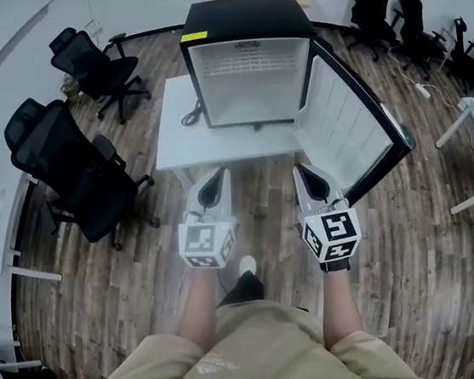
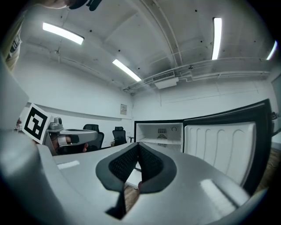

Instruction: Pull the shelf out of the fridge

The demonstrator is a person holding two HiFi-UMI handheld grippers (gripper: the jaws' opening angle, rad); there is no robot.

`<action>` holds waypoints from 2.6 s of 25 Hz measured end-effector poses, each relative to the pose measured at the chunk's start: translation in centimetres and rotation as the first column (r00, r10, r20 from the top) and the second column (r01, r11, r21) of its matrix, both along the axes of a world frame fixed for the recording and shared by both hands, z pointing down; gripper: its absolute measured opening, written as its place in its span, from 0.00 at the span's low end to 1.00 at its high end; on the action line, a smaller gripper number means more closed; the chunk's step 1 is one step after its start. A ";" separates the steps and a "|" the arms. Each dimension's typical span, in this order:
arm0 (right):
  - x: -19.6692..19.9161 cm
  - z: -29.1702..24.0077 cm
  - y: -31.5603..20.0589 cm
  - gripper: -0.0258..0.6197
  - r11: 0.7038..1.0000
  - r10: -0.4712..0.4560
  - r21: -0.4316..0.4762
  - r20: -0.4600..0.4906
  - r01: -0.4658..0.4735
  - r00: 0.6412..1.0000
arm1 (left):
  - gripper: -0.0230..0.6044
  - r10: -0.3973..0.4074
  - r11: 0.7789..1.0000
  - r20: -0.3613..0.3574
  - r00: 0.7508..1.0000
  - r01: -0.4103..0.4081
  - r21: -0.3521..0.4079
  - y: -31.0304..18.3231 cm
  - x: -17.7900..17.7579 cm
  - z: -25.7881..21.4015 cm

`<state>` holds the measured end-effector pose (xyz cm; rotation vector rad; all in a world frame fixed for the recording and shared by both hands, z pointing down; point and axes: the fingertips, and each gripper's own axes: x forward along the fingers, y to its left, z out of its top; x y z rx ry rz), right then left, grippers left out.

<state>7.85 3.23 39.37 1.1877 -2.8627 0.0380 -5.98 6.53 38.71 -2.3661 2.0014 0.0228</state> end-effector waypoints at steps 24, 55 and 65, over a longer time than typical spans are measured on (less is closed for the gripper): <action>-13.0 2.4 -23.2 0.04 0.987 0.028 -0.158 0.043 -0.021 0.999 | 0.04 0.001 0.998 -0.074 0.997 -0.006 -0.069 -22.2 -12.7 2.2; -18.5 10.6 -41.3 0.15 0.774 0.139 -0.571 0.576 0.275 0.806 | 0.04 -0.040 0.980 -0.044 0.998 0.031 -0.195 -36.2 -12.1 6.1; -19.1 11.0 -46.7 0.46 0.755 0.267 -0.592 0.670 0.281 0.693 | 0.04 -0.075 0.972 -0.036 0.997 0.065 -0.225 -36.9 -13.3 7.2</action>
